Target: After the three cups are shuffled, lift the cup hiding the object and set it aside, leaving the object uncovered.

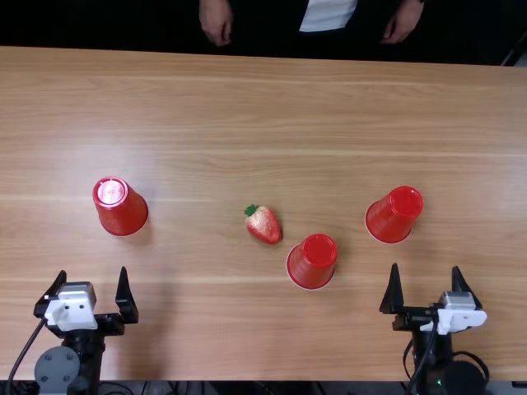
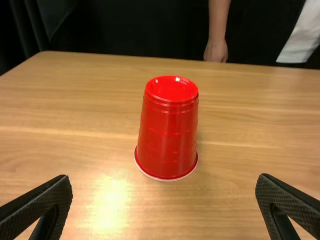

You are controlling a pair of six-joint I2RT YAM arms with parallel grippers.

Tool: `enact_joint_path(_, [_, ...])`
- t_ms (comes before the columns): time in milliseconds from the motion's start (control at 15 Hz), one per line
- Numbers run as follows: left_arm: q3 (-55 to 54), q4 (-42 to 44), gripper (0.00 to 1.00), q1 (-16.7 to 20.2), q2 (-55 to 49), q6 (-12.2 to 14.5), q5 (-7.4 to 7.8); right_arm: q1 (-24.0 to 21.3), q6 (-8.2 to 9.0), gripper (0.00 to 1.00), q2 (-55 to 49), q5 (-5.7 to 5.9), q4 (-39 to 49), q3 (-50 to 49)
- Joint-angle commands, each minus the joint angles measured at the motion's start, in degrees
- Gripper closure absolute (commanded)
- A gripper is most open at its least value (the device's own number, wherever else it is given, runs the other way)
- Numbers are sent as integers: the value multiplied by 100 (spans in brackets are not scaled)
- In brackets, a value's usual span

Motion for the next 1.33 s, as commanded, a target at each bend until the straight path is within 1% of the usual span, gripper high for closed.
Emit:
enact_joint_path(0, [-187,19,0,-5,-64,43,177,-73,37,0,-40,-2,194,-162])
enact_joint_path(67, [-310,19,0,-5,-64,54,345,-73,47,0,-40,19,289,-188])
enact_joint_path(133, [-407,51,0,-14,-64,43,461,-73,58,0,-40,19,332,-188])
enact_joint_path(200, [-433,188,0,-5,-64,43,483,-73,58,0,-40,29,332,-188])
enact_joint_path(400, [-513,810,0,-14,-64,54,461,-73,47,0,-40,8,332,-197])
enact_joint_path(1267, [-513,832,0,-5,-64,32,461,-73,47,0,-40,8,332,-197])
